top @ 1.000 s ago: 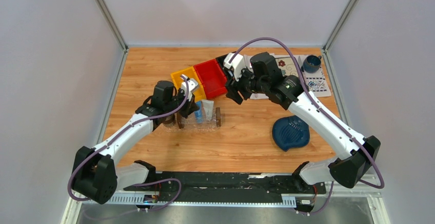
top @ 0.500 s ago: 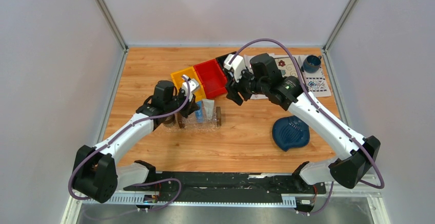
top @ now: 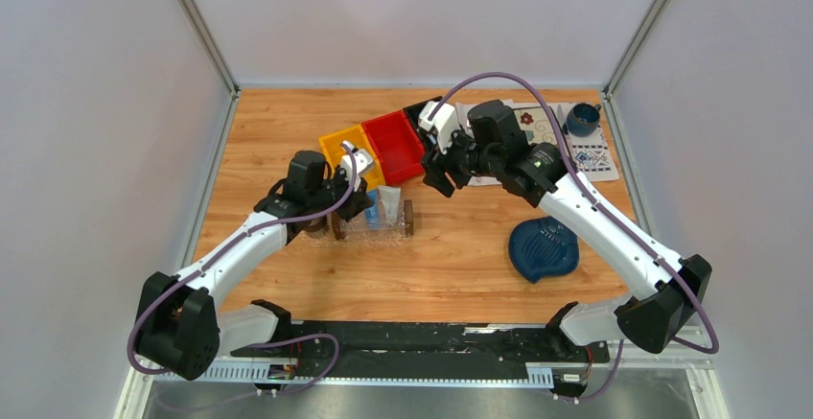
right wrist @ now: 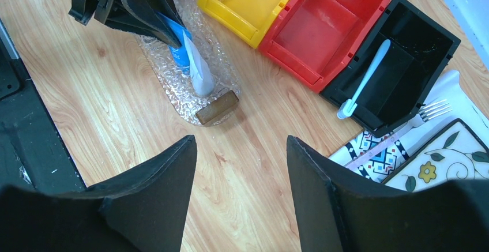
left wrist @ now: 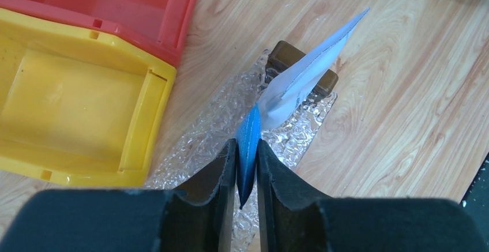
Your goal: Prepare toiletry sets of a toothbrush and toothpaste on the tray
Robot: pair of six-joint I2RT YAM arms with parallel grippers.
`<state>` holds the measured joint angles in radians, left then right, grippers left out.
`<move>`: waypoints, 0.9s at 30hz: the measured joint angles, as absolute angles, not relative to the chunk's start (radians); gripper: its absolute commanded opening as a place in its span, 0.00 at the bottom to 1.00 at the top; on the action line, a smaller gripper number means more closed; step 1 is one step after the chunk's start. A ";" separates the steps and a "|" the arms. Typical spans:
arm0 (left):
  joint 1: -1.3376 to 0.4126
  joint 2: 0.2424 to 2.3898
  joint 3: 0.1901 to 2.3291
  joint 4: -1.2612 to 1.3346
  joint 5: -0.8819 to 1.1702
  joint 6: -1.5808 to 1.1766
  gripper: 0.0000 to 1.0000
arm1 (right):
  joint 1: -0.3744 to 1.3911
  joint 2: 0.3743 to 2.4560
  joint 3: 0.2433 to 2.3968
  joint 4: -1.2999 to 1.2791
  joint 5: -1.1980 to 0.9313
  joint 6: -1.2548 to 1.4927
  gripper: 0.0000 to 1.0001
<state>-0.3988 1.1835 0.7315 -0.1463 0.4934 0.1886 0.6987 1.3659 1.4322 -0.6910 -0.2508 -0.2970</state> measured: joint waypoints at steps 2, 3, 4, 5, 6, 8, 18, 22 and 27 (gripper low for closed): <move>-0.399 1.183 0.731 -0.151 0.494 0.190 0.32 | 0.699 1.366 1.432 -0.691 -0.251 -0.297 0.63; -0.399 1.183 0.731 -0.159 0.493 0.190 0.32 | 0.699 1.366 1.432 -0.691 -0.251 -0.297 0.63; -0.399 1.183 0.731 -0.165 0.493 0.190 0.33 | 0.699 1.366 1.432 -0.691 -0.251 -0.297 0.63; -0.399 1.183 0.731 -0.173 0.493 0.191 0.35 | 0.699 1.366 1.431 -0.691 -0.251 -0.297 0.63; -0.399 1.183 0.731 -0.179 0.493 0.191 0.36 | 0.699 1.366 1.431 -0.691 -0.251 -0.297 0.63; -0.399 1.183 0.731 -0.193 0.493 0.192 0.39 | 0.699 1.366 1.431 -0.691 -0.251 -0.297 0.63; -0.399 1.178 0.732 -0.224 0.493 0.196 0.57 | 0.699 1.365 1.413 -0.690 -0.243 -0.300 0.63; -0.399 1.163 0.735 -0.237 0.495 0.199 0.65 | 0.699 1.365 1.401 -0.690 -0.224 -0.308 0.62; -0.399 1.140 0.751 -0.257 0.495 0.201 0.66 | 0.690 1.367 1.375 -0.675 -0.199 -0.315 0.61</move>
<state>-0.3988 1.1404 0.7513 -0.2569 0.4953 0.2008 0.6895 1.3674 1.3754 -0.6754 -0.1989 -0.3149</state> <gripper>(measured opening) 0.659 0.620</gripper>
